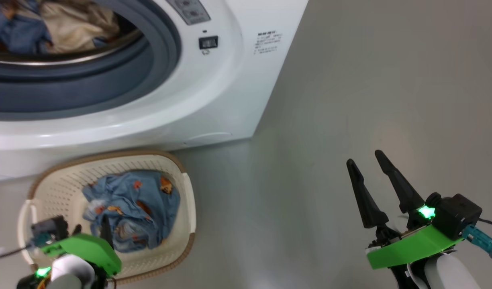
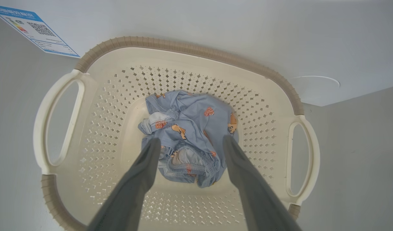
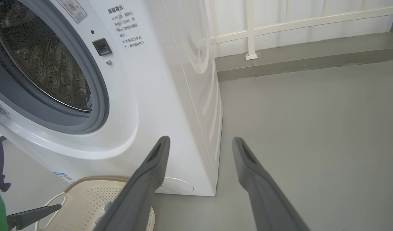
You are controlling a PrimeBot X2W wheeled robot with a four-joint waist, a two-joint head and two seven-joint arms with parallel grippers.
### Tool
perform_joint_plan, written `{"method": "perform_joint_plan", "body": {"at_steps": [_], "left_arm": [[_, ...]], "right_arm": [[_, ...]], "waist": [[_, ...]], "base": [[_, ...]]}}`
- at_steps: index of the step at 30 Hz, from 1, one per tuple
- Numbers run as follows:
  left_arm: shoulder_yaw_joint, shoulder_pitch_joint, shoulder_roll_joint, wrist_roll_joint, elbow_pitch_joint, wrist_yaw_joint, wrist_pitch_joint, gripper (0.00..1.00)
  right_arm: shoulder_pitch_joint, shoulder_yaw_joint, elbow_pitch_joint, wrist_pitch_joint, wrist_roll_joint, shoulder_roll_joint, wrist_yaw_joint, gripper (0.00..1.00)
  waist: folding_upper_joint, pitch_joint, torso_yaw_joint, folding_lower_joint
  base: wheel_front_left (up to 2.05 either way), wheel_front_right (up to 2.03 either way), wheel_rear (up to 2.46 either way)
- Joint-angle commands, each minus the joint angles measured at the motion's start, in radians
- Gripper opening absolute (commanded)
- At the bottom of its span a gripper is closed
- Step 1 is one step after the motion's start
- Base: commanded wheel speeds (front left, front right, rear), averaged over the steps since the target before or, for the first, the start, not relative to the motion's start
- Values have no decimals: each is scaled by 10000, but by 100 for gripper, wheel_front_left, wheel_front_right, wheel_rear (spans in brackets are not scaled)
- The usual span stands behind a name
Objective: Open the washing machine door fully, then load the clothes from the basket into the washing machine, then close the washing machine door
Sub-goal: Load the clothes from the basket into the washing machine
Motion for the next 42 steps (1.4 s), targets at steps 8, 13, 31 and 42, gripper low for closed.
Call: {"method": "perform_joint_plan", "body": {"at_steps": [8,13,31,42], "left_arm": [[983,-1646,475,-1028,1863,-414,454,100],[1332,-2384,510,-1533,2711,-546,666,100],[1482,-3533,561,-2038,3700,-707,686,100],[1132,-3649,541,-1785,3795,-634,-271,100]], "right_arm": [[-532,142,-372,-49,173,-308,27,100],[-674,-24,-476,-49,233,-492,27,100],[-928,-312,-711,-49,416,-707,27,100],[-974,-357,-742,-49,472,-778,27,100]], "waist": [[0,1686,-530,0],[0,2234,-546,0],[0,3424,-533,0],[0,3639,-494,0]], "base": [[0,0,0],[0,0,0],[0,0,0],[0,0,0]]}}
